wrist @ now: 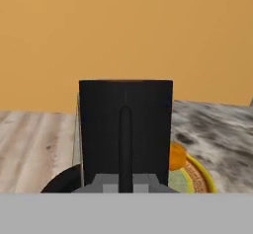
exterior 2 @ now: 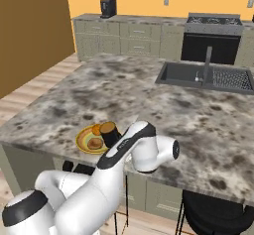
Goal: Pick up the brewed coffee from the coffee machine and place it next to the breakfast plate on the dining counter.
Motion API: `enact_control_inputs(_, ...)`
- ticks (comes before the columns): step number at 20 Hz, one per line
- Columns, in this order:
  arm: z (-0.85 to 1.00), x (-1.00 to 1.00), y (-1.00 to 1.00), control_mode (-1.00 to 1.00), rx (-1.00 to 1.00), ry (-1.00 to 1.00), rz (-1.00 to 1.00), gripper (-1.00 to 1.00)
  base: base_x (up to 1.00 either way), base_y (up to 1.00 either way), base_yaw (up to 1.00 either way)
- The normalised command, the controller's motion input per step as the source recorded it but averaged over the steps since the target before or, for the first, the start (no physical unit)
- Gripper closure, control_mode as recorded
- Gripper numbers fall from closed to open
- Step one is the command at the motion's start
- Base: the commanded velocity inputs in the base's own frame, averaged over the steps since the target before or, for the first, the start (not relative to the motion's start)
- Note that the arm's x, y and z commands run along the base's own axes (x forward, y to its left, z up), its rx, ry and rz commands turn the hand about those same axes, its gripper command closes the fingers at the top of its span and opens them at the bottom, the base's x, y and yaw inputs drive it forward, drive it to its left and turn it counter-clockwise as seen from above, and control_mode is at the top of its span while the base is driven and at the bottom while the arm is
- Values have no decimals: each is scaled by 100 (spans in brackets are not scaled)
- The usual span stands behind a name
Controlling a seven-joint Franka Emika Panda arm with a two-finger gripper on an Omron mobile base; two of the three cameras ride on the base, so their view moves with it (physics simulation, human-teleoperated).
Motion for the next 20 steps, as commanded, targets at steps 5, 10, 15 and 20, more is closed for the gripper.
enact_control_inputs(5, -36, 93, -25, -100, 1, 0, -11, 100, 0, 0, 0)
enact_control_inputs(10, -28, 74, -31, -100, 4, 0, -4, 100, 0, 0, 0)
enact_control_inputs(15, -33, 51, -37, -100, 3, 0, 0, 100, 0, 0, 0)
enact_control_inputs(20, -49, 48, -9, -100, 0, 0, 0, 100, 0, 0, 0)
